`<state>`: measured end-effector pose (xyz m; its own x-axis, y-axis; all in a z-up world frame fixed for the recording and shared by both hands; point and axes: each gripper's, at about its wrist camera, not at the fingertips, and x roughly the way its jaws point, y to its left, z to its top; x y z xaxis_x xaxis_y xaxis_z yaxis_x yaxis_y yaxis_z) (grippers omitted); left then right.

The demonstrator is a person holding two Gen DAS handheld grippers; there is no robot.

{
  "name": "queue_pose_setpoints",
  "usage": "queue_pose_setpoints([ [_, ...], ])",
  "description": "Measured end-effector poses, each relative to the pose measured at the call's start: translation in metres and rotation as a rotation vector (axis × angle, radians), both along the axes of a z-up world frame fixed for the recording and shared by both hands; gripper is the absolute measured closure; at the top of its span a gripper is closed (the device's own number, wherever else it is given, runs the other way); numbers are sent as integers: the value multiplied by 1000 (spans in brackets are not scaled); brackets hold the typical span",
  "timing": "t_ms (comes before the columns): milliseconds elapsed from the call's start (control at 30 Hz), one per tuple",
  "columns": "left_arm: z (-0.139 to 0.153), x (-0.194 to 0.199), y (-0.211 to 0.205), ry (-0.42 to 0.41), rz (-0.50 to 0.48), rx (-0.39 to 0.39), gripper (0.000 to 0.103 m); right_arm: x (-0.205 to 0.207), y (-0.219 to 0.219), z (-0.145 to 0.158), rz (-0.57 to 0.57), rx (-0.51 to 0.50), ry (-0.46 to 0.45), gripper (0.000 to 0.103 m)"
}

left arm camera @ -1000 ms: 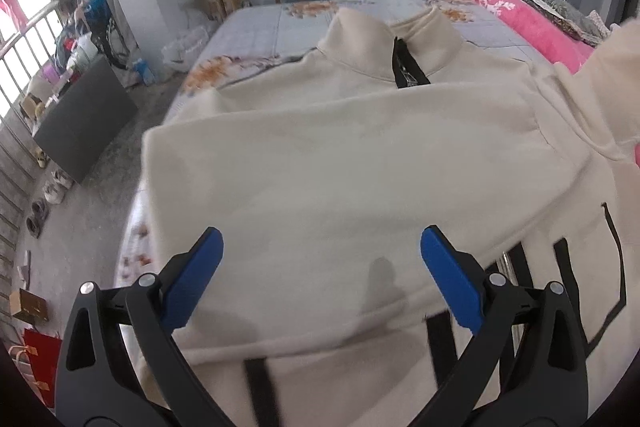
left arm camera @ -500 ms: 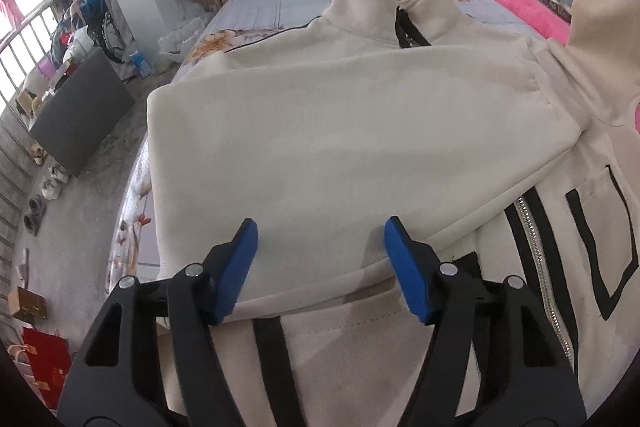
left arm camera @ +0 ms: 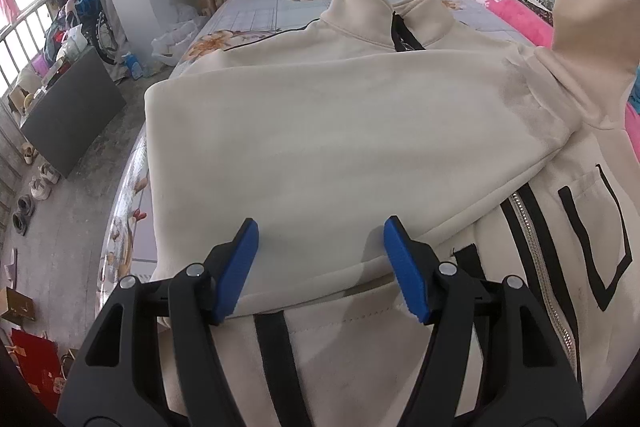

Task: Fold large clothes

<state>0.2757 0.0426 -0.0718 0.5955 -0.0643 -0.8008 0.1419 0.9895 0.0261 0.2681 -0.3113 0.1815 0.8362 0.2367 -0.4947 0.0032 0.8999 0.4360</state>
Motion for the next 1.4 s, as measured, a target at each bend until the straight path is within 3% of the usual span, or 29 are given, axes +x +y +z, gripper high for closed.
queue_pose_setpoints([
  [700,1,-2,4,-24,-12,-15,41,31,107,-12,160,48,-8,94],
  [933,24,-20,23,-78,-40,-87,45,38,150,-27,206,63,-3,94],
  [1100,42,-35,50,-71,-119,-212,53,43,207,-50,316,45,24,94],
  [1167,44,-40,59,-56,-149,-258,53,49,245,-71,448,31,104,81],
  [1233,45,-43,69,-28,-162,-314,53,55,278,-99,622,14,257,64],
  [1267,44,-43,72,-15,-165,-339,53,56,285,-108,664,8,298,62],
  [1400,44,-38,82,4,-138,-383,53,53,273,-120,669,-45,330,48],
])
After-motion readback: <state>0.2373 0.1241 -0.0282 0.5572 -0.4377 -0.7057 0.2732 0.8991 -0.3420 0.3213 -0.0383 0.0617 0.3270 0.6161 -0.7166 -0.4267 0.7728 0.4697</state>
